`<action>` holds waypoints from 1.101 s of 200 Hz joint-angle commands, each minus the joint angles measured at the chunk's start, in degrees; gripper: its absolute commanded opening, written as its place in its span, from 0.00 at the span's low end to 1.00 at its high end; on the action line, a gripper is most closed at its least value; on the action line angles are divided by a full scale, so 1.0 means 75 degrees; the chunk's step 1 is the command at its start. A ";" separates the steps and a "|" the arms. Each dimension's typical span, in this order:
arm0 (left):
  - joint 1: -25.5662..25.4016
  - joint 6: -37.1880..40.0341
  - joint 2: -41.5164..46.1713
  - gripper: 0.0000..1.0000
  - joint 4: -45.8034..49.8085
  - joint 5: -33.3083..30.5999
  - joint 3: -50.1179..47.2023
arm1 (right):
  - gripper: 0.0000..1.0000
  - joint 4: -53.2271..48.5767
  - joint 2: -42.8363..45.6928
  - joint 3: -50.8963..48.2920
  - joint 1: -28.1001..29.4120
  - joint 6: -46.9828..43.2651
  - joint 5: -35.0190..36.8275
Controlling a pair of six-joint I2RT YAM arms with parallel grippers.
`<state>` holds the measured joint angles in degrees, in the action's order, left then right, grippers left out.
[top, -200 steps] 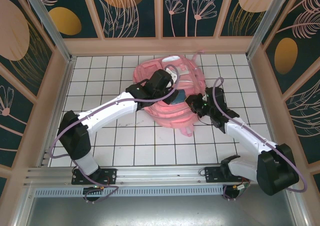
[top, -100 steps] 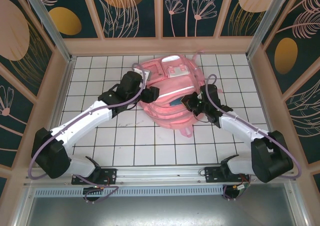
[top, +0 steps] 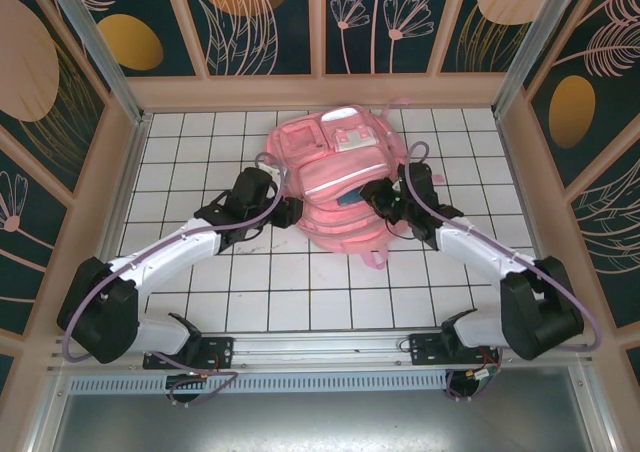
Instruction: Pack books, pencil case, and school supplies into a backpack
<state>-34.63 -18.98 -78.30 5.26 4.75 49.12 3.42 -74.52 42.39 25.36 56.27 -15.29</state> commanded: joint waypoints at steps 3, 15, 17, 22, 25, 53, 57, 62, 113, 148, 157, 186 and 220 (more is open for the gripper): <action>0.0147 0.1138 -0.0058 0.53 -0.1055 0.0673 -0.0296 | 0.34 -0.0728 0.0798 0.0001 -0.0203 -0.0513 -0.0127; 0.0192 0.1574 -0.0006 0.54 -0.1301 0.1017 -0.0475 | 0.40 -0.1024 0.1019 -0.0156 -0.0342 -0.0670 -0.0405; 0.0215 0.1633 0.0004 0.55 -0.1325 0.1126 -0.0502 | 0.41 -0.1067 0.1056 -0.0174 -0.0360 -0.0711 -0.0447; 0.0257 0.1774 0.0016 0.55 -0.1431 0.1416 -0.0538 | 0.43 -0.1186 0.1126 -0.0200 -0.0400 -0.0808 -0.0526; 0.0283 0.1867 0.0022 0.56 -0.1473 0.1584 -0.0567 | 0.43 -0.1259 0.1153 -0.0211 -0.0408 -0.0874 -0.0566; 0.0444 0.2515 -0.0173 0.56 -0.1635 0.2120 -0.0546 | 0.52 -0.1823 0.1360 -0.0069 -0.0490 -0.1332 -0.0563; 0.0482 0.2561 -0.0239 0.56 -0.1607 0.2166 -0.0492 | 0.53 -0.1841 0.1371 -0.0025 -0.0499 -0.1370 -0.0579; 0.0547 0.2621 -0.0342 0.55 -0.1554 0.2234 -0.0434 | 0.54 -0.1845 0.1380 0.0015 -0.0500 -0.1406 -0.0613; 0.0979 0.3181 -0.1014 0.48 -0.1232 0.3223 0.0011 | 0.61 -0.1912 0.0939 0.0528 -0.0499 -0.1535 -0.0496; 0.0997 0.3354 -0.1262 0.37 -0.1252 0.3359 0.0230 | 0.61 -0.1876 0.0427 0.0832 -0.0493 -0.1525 -0.0458; 0.0997 0.3348 -0.1410 0.35 -0.1148 0.3216 0.0372 | 0.61 -0.1908 0.0296 0.0907 -0.0499 -0.1505 -0.0446; 0.0997 0.3429 -0.1762 0.34 -0.0897 0.2964 0.0584 | 0.61 -0.1899 0.0061 0.0981 -0.0493 -0.1461 -0.0370; 0.0997 0.3635 -0.1888 0.32 -0.0569 0.3412 0.0631 | 0.59 -0.1848 -0.0115 0.0963 -0.0499 -0.1411 -0.0364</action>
<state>-27.42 5.82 -91.26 -1.28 28.60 52.29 -10.13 -74.50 47.86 22.04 46.15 -18.96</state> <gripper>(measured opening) 0.332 0.596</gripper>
